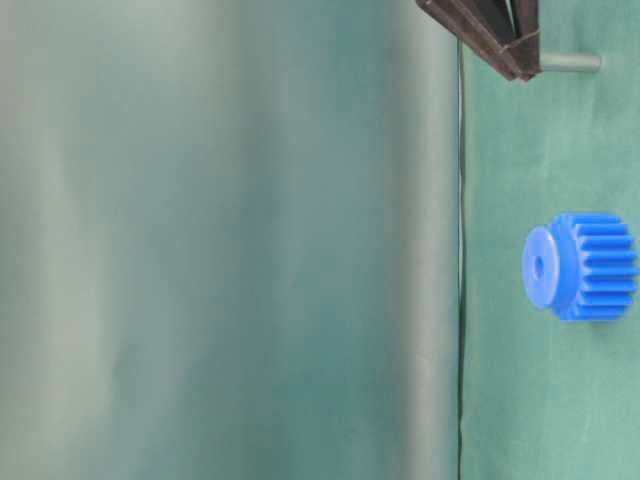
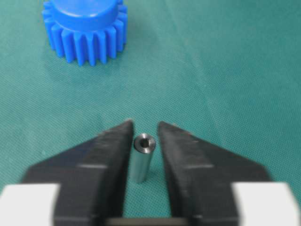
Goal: Insert the shaft placed at a random location into the center hole of the small gear at another random location.
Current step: 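Move the right gripper over the silver shaft and lower around it, then close the right gripper on the silver shaft and lift it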
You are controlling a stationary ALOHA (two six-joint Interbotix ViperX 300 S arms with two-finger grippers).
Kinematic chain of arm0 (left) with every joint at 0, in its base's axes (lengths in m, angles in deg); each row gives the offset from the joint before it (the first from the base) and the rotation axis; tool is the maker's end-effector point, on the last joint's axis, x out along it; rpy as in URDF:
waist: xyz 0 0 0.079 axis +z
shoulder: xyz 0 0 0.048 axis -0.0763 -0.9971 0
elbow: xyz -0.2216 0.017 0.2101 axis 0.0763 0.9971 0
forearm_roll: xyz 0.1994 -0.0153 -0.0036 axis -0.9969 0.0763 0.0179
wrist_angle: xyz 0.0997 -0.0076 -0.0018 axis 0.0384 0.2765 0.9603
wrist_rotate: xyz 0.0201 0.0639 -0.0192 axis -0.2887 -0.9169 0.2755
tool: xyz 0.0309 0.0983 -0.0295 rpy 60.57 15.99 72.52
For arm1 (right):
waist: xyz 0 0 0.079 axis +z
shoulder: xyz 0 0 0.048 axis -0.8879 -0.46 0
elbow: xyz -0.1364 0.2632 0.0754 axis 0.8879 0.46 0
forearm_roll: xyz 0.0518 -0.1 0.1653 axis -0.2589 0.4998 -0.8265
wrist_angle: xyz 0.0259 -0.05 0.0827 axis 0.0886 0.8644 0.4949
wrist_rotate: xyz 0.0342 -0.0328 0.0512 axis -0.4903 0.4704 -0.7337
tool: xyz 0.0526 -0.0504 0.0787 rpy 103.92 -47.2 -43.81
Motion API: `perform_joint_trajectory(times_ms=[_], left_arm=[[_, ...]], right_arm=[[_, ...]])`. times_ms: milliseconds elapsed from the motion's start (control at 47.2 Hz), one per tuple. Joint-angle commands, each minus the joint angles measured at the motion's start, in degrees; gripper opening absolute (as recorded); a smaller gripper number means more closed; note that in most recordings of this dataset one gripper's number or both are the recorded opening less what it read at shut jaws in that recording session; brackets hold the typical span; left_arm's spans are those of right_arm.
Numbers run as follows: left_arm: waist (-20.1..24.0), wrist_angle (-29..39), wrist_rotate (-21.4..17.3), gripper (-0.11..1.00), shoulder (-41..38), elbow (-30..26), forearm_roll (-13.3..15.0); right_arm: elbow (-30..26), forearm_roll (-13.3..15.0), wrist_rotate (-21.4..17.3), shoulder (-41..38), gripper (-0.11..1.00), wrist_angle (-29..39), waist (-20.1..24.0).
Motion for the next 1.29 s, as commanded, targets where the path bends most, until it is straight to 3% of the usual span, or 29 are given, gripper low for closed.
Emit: perform_joint_trajectory(times_ms=[0,444,889,1270], left_arm=[[0.0,-0.5,0.1,0.0,-0.2,-0.5,0.1],[0.0,-0.3,0.3,0.0,-0.2,-0.6,0.2],[0.0,-0.3,0.3,0.0,0.0,-0.6,0.1],[0.0,-0.3,0.3,0.0,0.0,-0.5,0.2]], right_arm=[[-0.6,0.3,-0.1,0.4,0.29,-0.4,-0.1],[-0.7,0.3,-1.8,3.3,0.27,0.0,-0.1],[-3.1,1.1,-1.1,20.4,0.27,19.4,0.4],[-5.7,1.2,-1.0,18.6,0.27,20.6,1.1]])
